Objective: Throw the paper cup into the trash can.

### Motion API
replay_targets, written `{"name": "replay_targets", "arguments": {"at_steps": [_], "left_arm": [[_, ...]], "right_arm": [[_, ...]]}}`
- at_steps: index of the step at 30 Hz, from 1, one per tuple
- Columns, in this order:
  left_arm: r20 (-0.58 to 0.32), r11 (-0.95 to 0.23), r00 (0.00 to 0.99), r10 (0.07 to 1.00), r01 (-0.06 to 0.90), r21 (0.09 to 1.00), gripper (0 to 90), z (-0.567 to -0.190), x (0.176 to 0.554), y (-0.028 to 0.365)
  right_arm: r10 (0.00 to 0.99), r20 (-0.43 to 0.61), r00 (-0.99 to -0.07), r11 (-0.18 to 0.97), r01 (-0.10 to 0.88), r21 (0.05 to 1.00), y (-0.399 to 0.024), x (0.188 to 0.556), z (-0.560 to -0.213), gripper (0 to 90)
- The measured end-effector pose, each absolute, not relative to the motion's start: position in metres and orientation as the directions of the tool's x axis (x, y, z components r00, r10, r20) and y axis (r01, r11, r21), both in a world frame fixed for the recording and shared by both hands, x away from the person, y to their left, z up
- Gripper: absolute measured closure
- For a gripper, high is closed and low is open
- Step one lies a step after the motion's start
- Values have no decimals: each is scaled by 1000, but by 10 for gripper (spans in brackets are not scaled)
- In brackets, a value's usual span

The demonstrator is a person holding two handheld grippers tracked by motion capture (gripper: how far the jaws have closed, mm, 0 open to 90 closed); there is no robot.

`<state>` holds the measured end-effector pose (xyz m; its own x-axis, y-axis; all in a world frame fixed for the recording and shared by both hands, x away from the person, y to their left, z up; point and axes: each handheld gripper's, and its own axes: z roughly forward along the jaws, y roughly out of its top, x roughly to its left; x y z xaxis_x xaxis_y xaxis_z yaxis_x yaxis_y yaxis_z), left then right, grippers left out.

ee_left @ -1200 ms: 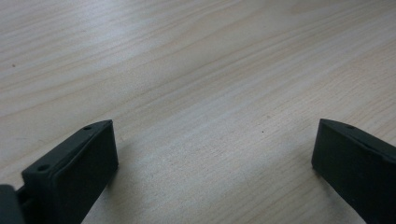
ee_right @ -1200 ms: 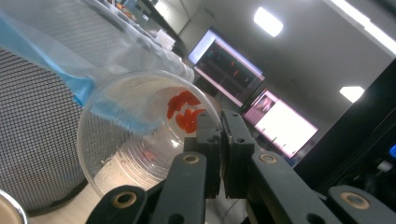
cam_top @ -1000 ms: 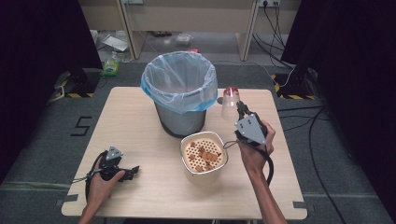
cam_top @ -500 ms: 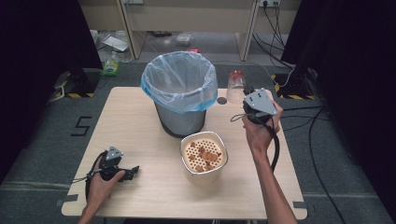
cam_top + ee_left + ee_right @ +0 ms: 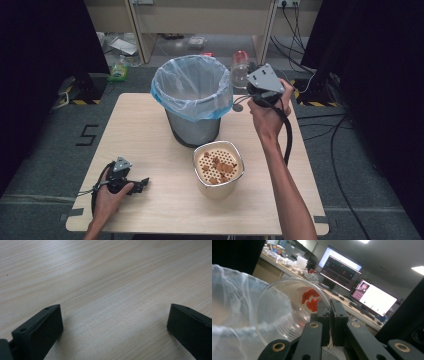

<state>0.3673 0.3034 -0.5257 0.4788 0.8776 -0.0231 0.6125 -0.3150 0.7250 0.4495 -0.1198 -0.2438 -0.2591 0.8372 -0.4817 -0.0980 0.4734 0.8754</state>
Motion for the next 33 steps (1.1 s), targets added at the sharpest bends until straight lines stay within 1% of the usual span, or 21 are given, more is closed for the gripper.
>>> {"name": "replay_targets", "arguments": {"at_steps": [3,4,6,7,10,17,19,20,21,23,24,25,26,30,32,33], "left_arm": [[-23,-314,478,878,612,726,0,-526,367,303],[-23,-315,479,878,612,726,0,-526,367,303],[-23,-315,479,878,612,725,0,-526,367,303],[-23,-315,479,878,612,725,0,-526,367,303],[-23,-314,478,878,612,726,0,-526,367,303],[-24,-315,479,878,612,725,0,-526,367,303],[-23,-315,479,878,612,725,0,-526,367,303],[-23,-315,479,877,612,725,0,-526,367,303],[-23,-315,479,877,612,725,0,-526,367,303],[-23,-315,479,878,612,725,0,-526,367,303],[-23,-315,479,877,612,725,0,-526,367,303],[-23,-315,479,877,612,725,0,-526,367,303],[-23,-315,479,877,612,725,0,-526,367,303],[-23,-315,479,878,612,726,0,-526,367,303],[-23,-315,479,878,612,726,0,-526,367,303],[-23,-315,479,878,612,726,0,-526,367,303]], "right_arm": [[828,-488,-276,481,-98,871,-110,452,-240,872],[816,-499,-293,494,-95,864,-99,457,-238,872],[812,-501,-298,497,-94,862,-95,459,-238,872],[803,-501,-322,501,-90,861,-82,465,-238,872],[795,-499,-344,504,-83,860,-68,472,-239,872],[769,-489,-411,524,-32,851,-36,494,-249,867],[764,-488,-422,532,-16,847,-30,501,-253,851],[762,-473,-441,527,0,850,-28,504,-255,825],[763,-467,-447,530,20,848,-25,508,-258,776],[778,-456,-432,522,43,852,-23,512,-262,675],[793,-424,-437,499,66,864,-23,514,-263,631],[793,-424,-437,499,66,864,-23,514,-263,631],[808,-401,-431,482,92,872,-25,516,-265,593],[827,-378,-415,458,110,882,-41,514,-265,535],[846,-337,-413,425,141,894,-52,511,-265,497],[846,-337,-413,425,141,894,-52,511,-265,497]]}}
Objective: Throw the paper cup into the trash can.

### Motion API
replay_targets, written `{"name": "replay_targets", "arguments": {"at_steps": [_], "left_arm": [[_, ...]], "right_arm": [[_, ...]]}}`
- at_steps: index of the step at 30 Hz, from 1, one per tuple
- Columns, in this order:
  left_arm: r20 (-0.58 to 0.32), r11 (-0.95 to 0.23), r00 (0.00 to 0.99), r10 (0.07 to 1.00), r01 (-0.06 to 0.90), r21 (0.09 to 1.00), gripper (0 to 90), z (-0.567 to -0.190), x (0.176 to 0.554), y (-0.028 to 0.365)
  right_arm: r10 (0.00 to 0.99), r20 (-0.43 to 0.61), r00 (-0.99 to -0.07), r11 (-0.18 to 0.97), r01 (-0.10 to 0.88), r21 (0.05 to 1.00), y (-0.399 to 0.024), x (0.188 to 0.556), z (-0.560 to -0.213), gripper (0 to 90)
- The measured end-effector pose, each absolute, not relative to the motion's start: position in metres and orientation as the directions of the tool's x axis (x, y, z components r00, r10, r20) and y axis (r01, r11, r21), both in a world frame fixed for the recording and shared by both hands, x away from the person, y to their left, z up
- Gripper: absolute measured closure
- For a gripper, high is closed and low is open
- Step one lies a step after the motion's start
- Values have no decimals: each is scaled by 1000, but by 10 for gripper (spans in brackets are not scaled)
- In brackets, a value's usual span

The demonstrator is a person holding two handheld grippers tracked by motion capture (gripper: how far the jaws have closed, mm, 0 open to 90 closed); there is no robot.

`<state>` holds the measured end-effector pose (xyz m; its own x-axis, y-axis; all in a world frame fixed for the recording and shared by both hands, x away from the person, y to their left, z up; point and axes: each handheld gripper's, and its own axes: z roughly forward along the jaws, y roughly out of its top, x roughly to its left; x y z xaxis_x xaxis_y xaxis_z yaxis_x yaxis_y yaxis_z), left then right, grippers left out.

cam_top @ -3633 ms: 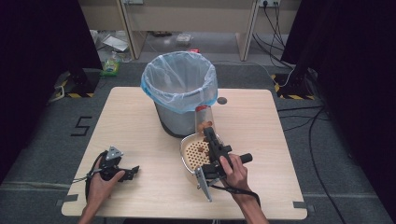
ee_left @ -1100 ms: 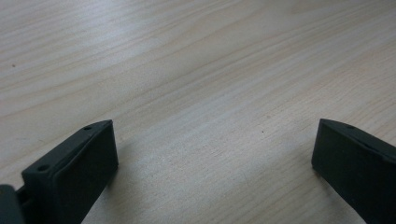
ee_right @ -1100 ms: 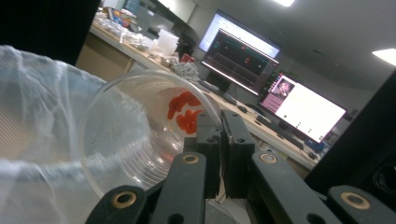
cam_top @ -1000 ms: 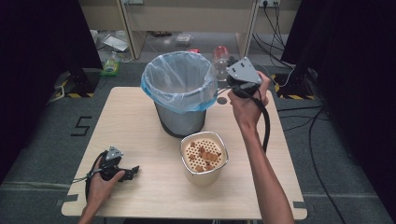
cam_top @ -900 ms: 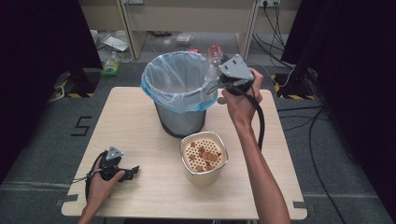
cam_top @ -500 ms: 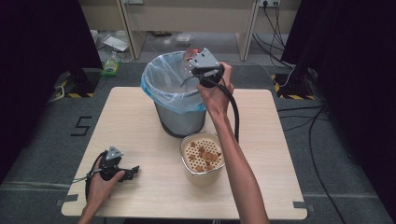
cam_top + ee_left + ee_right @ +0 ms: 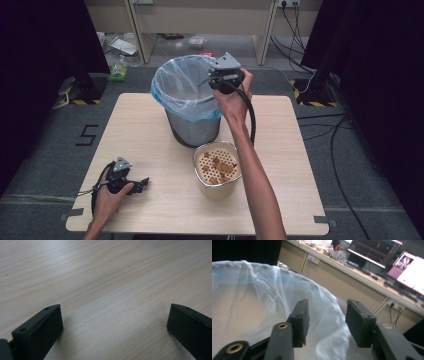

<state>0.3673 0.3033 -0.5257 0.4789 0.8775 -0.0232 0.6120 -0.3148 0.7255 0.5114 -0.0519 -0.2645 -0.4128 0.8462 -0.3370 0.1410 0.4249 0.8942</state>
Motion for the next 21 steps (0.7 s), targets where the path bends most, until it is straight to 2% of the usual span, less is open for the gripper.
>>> {"name": "replay_targets", "arguments": {"at_steps": [4,9,17,21], "left_arm": [[-23,-315,479,878,612,725,0,-526,367,303],[-23,-315,479,878,612,726,0,-526,367,303],[-21,-316,478,878,611,726,0,-526,367,303],[-20,-316,478,878,611,726,0,-526,367,303]], "right_arm": [[870,-274,-409,378,199,904,-85,505,-264,420],[886,-229,-404,345,242,907,-116,496,-266,379],[895,-172,-411,309,294,905,-153,479,-280,350],[889,-180,-421,325,306,895,-165,467,-292,339]]}}
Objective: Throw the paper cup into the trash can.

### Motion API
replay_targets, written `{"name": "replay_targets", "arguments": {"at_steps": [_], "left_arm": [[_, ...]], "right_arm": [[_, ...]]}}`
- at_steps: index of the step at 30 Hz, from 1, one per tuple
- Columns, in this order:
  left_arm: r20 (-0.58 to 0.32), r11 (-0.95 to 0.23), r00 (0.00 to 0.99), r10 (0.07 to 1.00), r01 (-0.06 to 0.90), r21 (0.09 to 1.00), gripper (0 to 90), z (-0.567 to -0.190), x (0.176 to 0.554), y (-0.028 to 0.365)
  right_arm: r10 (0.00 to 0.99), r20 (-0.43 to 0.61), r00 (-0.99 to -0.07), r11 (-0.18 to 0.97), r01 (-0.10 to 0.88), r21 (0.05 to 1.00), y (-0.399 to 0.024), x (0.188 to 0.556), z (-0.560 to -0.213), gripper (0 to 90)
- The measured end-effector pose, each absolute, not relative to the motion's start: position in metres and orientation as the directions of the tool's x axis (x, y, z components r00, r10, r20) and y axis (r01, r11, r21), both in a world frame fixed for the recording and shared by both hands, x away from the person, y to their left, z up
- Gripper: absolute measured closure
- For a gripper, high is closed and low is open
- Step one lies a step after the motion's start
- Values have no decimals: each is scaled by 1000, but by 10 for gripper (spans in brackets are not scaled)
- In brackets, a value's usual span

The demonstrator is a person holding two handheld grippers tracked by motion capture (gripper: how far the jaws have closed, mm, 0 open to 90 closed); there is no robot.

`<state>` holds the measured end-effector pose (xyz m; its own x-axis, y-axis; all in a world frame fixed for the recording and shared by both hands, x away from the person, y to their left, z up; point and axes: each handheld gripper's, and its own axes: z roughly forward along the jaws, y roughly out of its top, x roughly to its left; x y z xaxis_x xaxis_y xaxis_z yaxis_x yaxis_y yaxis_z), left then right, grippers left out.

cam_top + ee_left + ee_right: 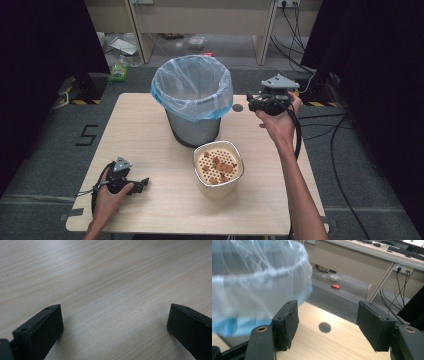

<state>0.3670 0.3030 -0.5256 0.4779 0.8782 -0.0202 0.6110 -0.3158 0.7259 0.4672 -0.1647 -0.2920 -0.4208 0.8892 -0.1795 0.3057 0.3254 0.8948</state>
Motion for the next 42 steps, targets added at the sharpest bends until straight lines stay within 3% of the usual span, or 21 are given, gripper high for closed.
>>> {"name": "replay_targets", "arguments": {"at_steps": [20,42], "left_arm": [[-17,-319,480,877,609,726,1,-526,367,303],[-17,-319,479,878,609,726,0,-526,367,303]], "right_arm": [[875,-189,-445,358,334,872,-202,420,-350,333],[871,-126,-475,367,460,808,-223,373,-445,305]]}}
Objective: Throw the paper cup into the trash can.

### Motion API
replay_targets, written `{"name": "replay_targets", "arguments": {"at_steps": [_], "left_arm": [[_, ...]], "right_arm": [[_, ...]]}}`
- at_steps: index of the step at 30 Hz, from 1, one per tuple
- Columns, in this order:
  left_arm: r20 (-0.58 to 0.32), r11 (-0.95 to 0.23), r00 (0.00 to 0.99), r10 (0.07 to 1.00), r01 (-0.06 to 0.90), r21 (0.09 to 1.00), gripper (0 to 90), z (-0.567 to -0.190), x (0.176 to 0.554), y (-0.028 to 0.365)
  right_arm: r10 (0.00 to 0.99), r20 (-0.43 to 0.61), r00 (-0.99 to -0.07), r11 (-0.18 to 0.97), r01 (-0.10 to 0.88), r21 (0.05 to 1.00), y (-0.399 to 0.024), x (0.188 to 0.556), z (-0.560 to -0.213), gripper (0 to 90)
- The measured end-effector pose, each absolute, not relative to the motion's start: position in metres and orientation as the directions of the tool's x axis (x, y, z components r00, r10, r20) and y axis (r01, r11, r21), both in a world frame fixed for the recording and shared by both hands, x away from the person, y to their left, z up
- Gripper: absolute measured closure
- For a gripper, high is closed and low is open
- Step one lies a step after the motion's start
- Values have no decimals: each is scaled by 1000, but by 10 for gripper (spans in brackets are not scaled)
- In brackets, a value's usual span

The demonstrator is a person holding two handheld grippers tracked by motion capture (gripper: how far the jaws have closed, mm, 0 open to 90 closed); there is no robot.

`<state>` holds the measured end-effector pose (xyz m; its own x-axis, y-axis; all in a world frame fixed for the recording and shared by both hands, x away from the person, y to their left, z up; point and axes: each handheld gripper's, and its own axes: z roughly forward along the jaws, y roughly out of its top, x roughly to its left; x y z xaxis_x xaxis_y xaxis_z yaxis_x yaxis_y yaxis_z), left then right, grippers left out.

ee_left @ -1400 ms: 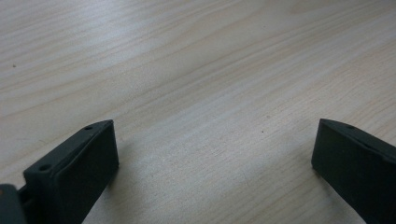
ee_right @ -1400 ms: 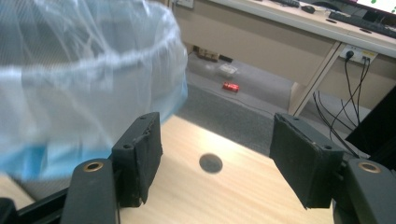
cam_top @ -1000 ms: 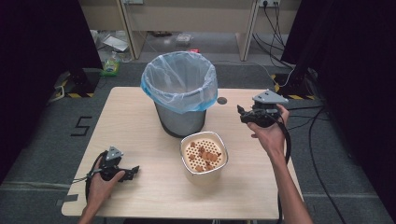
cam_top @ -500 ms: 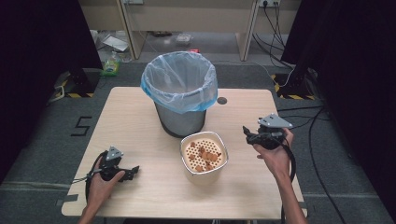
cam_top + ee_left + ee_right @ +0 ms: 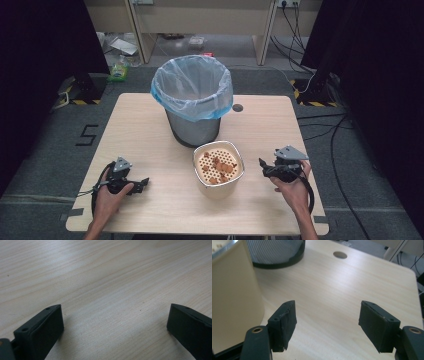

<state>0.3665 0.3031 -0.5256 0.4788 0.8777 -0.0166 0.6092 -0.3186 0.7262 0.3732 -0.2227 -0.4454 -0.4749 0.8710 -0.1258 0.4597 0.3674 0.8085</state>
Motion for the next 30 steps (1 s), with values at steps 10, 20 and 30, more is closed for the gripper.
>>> {"name": "replay_targets", "arguments": {"at_steps": [10,20,30], "left_arm": [[-16,-319,479,878,609,726,1,-526,366,303],[-16,-319,479,878,609,726,1,-526,366,303],[-17,-319,479,877,609,727,1,-526,366,303]], "right_arm": [[870,-105,-483,378,515,769,-225,361,-472,296],[856,-67,-513,404,581,707,-217,350,-500,278],[857,-8,-515,371,608,702,-212,348,-512,231]]}}
